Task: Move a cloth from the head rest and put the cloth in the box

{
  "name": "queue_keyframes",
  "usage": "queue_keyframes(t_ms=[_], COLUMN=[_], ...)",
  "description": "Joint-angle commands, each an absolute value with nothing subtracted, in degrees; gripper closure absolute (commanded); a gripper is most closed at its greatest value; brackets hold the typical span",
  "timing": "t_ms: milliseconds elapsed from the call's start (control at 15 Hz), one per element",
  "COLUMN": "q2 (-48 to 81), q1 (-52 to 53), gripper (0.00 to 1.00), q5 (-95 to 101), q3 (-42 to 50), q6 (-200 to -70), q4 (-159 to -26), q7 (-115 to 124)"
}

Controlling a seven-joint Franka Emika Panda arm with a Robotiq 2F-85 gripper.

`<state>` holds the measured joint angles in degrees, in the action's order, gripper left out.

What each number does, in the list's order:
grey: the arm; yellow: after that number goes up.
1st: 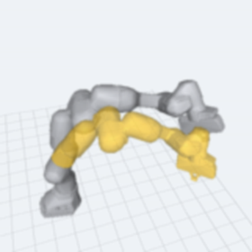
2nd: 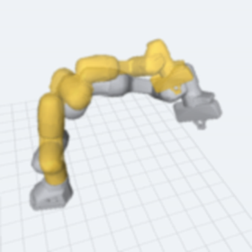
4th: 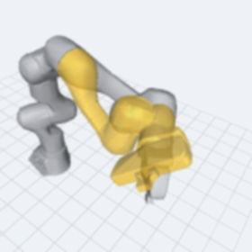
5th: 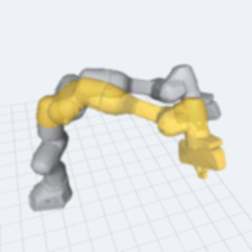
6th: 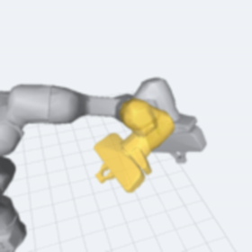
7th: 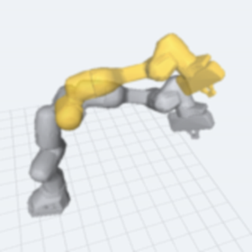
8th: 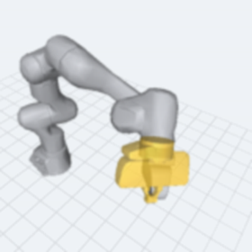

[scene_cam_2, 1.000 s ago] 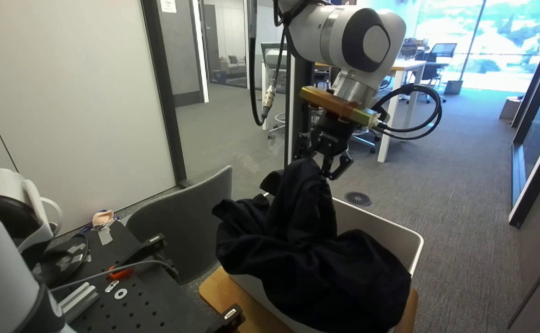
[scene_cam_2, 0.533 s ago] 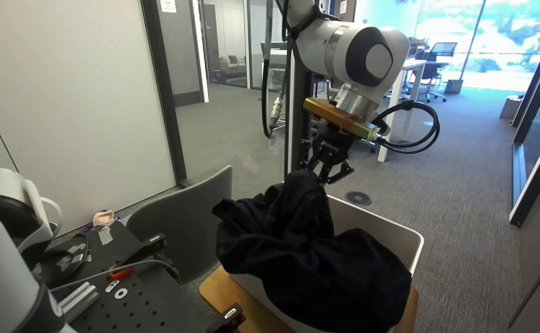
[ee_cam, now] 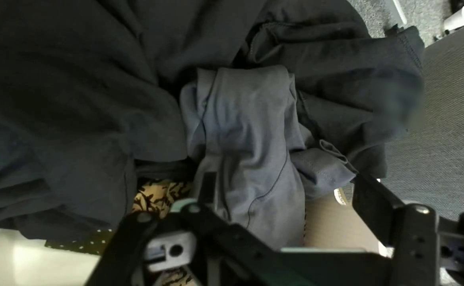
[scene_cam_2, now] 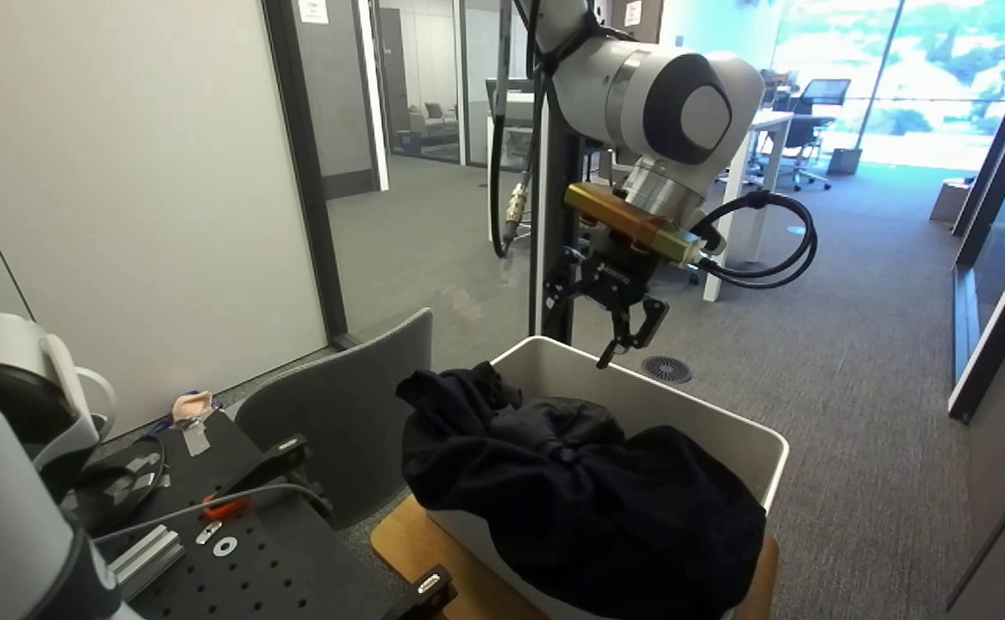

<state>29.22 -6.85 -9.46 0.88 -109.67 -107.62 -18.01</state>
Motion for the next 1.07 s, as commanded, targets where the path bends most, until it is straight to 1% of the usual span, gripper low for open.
queue_keyframes(t_ms=[0,333,733,1000], q2=[27.6,18.2,-0.7,-13.7], q1=[-7.6,-5.9,-1.6,1.3], gripper=[0.00,0.00,0.00,0.00], q5=[-10.6,-9.6,-6.7,-2.3], q3=[-0.1,-0.7,-1.2,-3.1], q6=[-108.5,-108.2,-110.2,-112.2], q4=[-107.9,-115.1,-128.4,-136.8], q7=[-17.8,-15.9,-9.5,-1.6])
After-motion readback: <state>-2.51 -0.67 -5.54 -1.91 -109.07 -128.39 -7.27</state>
